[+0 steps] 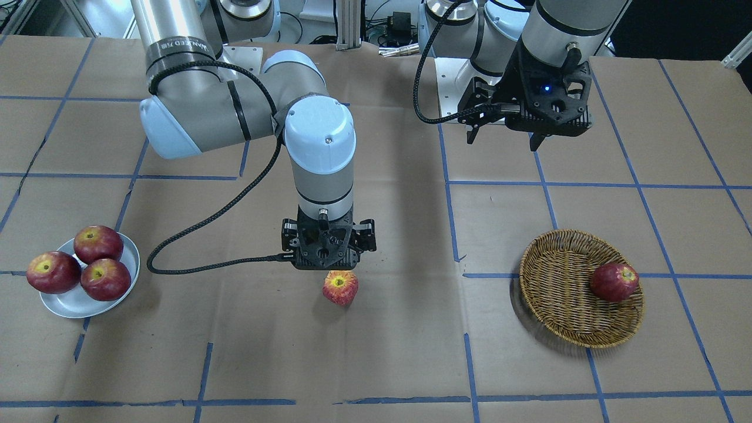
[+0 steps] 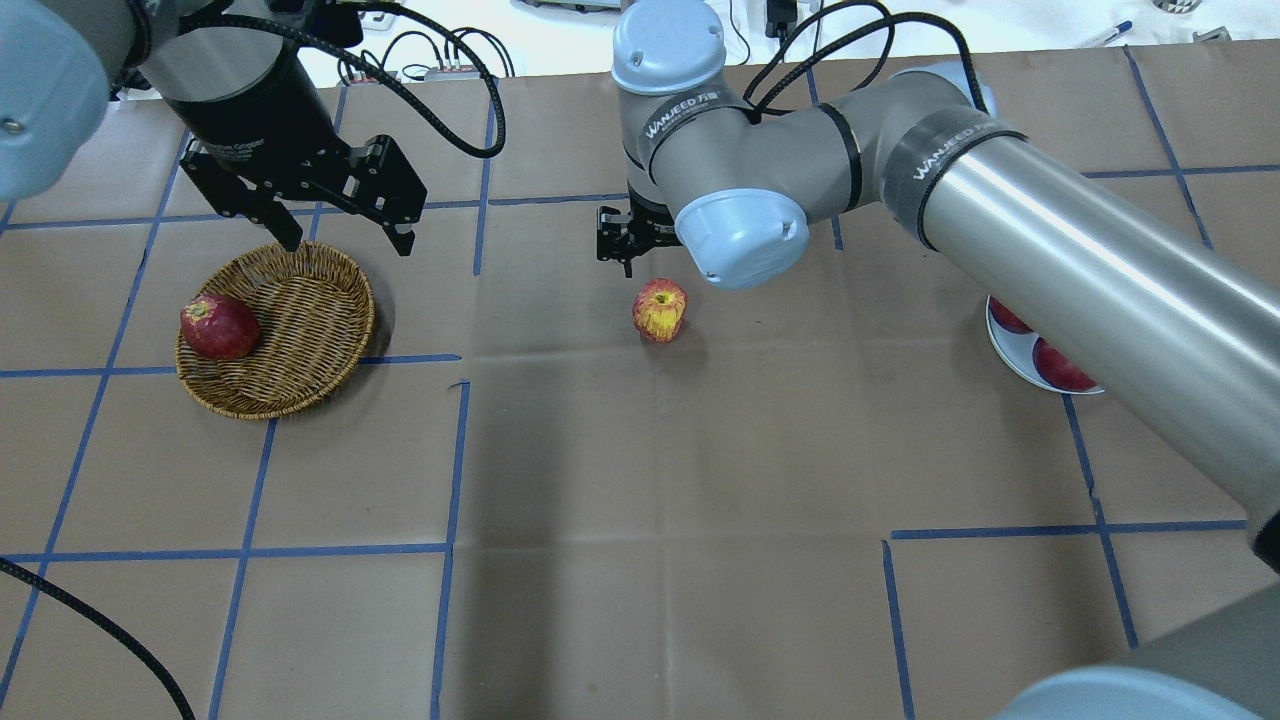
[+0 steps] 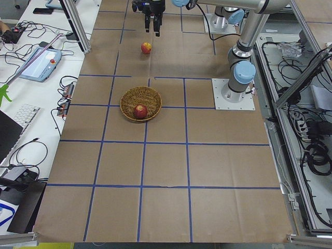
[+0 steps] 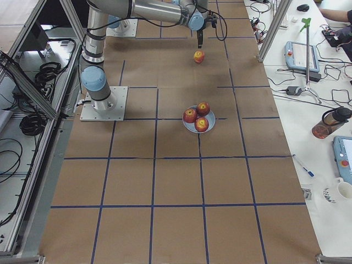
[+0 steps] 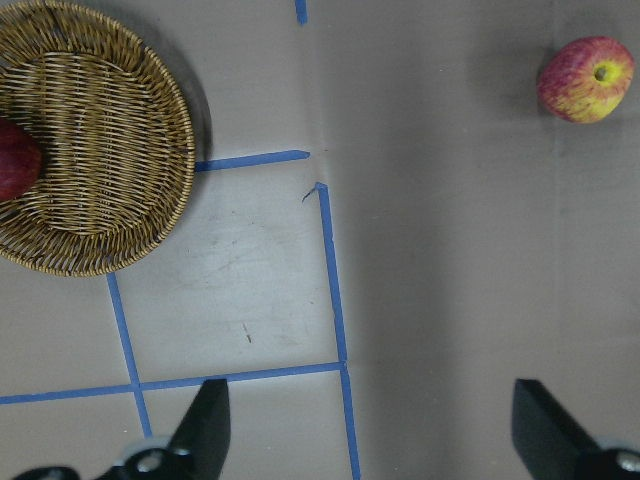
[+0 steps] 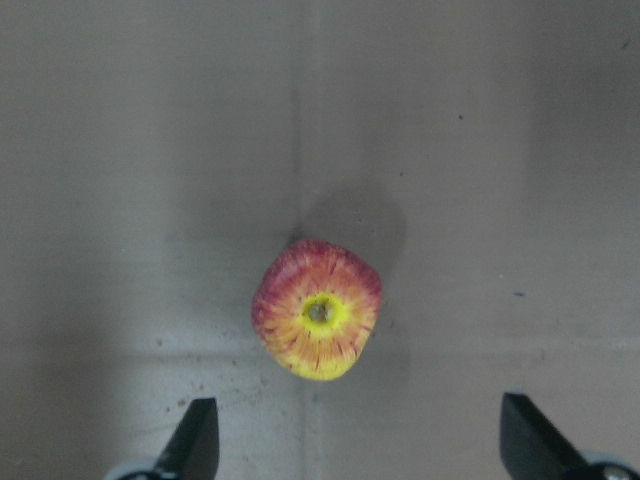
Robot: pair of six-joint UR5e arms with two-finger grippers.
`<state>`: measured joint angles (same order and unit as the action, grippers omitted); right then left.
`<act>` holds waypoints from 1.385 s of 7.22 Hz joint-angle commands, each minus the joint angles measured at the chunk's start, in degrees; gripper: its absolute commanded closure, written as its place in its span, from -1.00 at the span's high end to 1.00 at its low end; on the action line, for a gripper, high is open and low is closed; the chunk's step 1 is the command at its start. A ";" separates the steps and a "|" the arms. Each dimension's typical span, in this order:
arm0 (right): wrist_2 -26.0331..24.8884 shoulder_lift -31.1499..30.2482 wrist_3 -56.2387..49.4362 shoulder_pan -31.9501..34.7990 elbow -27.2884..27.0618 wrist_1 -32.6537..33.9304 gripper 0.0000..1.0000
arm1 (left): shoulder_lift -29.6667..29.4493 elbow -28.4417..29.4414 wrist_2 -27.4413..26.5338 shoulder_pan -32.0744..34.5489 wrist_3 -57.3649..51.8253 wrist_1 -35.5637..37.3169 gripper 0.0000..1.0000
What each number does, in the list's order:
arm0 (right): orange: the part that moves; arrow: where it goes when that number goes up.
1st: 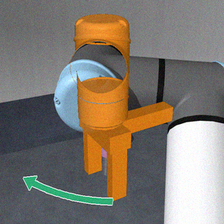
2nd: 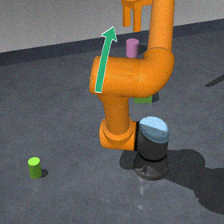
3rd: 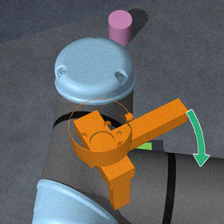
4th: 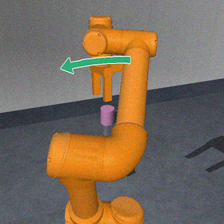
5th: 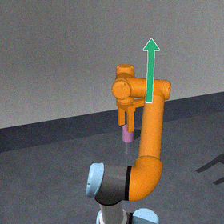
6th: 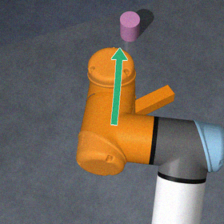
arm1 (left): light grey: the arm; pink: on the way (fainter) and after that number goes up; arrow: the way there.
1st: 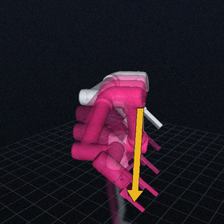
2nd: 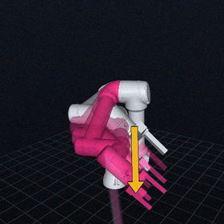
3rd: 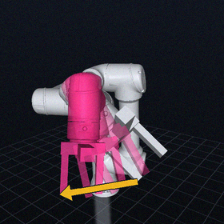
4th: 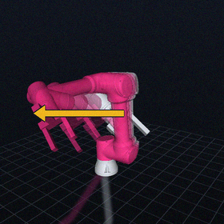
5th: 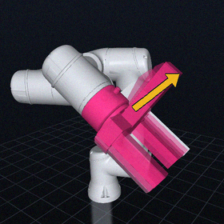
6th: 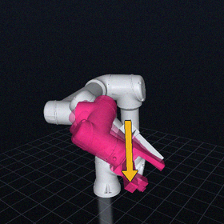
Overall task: Transfer apple from basket to plate
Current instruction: 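Move the right gripper down onto the apple and grasp it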
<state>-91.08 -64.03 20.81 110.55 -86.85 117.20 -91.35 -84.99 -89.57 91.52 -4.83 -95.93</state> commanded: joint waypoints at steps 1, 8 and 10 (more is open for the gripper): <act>-0.06 3.54 0.10 0.10 -1.74 6.54 0.99 | 0.12 0.35 -0.08 -0.02 -0.10 0.40 0.99; 0.20 9.27 -0.86 0.10 -3.24 11.83 0.33 | 0.39 0.53 -0.60 0.06 -0.01 0.57 0.99; 0.02 8.75 -0.95 -0.07 -2.89 11.74 0.21 | 0.39 0.62 -2.00 0.06 -0.01 0.66 0.99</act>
<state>-90.97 -54.87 19.94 110.57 -89.97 128.98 -90.95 -84.45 -90.60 91.58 -4.83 -95.34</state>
